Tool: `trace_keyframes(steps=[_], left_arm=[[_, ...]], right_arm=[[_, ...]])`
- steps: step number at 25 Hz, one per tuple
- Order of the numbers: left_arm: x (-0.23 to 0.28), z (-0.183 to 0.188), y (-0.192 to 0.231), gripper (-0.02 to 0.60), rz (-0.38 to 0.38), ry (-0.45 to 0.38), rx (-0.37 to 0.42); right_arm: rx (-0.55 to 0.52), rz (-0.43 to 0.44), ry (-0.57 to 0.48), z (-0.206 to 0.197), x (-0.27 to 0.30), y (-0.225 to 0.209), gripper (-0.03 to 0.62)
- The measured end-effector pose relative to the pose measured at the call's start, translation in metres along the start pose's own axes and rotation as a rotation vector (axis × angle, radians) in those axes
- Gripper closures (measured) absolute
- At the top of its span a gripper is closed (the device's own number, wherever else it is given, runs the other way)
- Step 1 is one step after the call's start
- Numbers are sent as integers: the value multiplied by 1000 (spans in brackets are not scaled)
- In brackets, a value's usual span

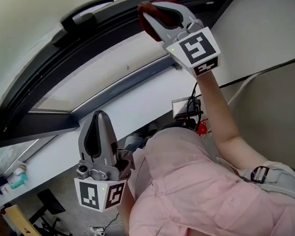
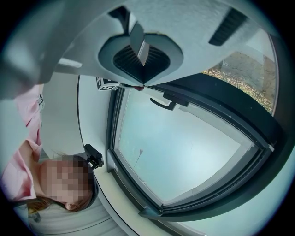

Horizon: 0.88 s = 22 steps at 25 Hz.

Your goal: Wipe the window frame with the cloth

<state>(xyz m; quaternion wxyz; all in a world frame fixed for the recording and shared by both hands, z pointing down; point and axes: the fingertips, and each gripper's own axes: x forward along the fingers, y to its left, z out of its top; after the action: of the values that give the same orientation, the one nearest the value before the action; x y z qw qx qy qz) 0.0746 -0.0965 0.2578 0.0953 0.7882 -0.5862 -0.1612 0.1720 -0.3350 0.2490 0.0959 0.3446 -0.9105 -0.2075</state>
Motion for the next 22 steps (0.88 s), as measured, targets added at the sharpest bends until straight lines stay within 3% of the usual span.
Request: trace_keyframes(steps=[16, 22], left_arm=[[5, -6, 3, 586, -17, 20, -3], [4, -8, 4, 586, -17, 29, -10]], right_arm=[[-13, 19, 9, -3, 2, 0, 523], [-12, -9, 24, -8, -4, -13, 523]])
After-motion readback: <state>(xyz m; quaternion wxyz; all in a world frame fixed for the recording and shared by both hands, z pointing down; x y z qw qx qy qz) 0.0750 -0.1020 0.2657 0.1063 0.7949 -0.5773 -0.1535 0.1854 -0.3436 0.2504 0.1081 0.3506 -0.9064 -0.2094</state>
